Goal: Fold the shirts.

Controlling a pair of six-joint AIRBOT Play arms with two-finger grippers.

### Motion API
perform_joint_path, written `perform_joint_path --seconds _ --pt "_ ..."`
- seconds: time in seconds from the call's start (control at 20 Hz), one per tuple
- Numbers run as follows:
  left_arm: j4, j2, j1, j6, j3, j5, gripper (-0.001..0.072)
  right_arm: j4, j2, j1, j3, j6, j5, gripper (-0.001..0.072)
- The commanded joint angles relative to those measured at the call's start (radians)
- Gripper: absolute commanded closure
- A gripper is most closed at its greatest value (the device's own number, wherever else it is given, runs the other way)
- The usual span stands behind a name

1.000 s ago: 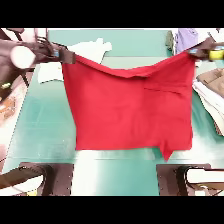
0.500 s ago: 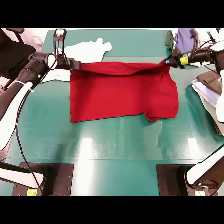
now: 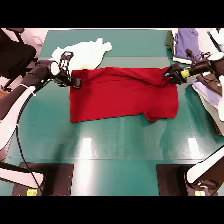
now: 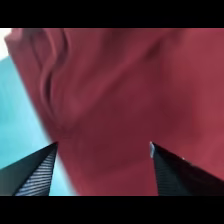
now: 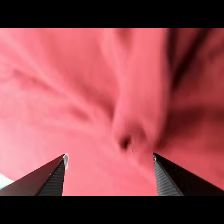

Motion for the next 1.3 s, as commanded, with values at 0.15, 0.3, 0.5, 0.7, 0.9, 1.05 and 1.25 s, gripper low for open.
perform_joint_path --seconds 0.15,0.3,0.5,0.7,0.9,1.05,1.25 --pt "-0.215 0.129 0.192 0.069 -0.184 -0.257 0.0039 0.002 0.258 -0.223 -0.348 -0.074 -0.006 0.0122" --pt "-0.598 0.184 0.281 0.246 -0.402 -0.262 0.0039 0.006 0.317 -0.314 -0.560 -0.151 -0.008 0.0121" --pt "-0.636 0.190 0.292 0.320 -0.532 -0.275 0.0038 0.013 0.322 -0.355 -0.719 -0.235 0.031 0.0121" --pt "-0.650 0.190 0.292 0.321 -0.548 -0.159 0.0038 0.012 0.322 -0.343 -0.786 -0.274 -0.022 0.0121" --pt "-0.688 0.190 0.292 0.325 -0.548 -0.095 0.0038 0.014 0.320 -0.269 -0.789 -0.281 -0.034 0.0121" --pt "-0.697 0.190 0.285 0.328 -0.548 -0.051 0.0038 0.018 0.319 -0.195 -0.789 -0.276 -0.106 0.0122" --pt "-0.679 0.190 0.230 0.326 -0.548 -0.047 0.0039 0.018 0.319 -0.116 -0.789 -0.265 -0.122 0.0435"
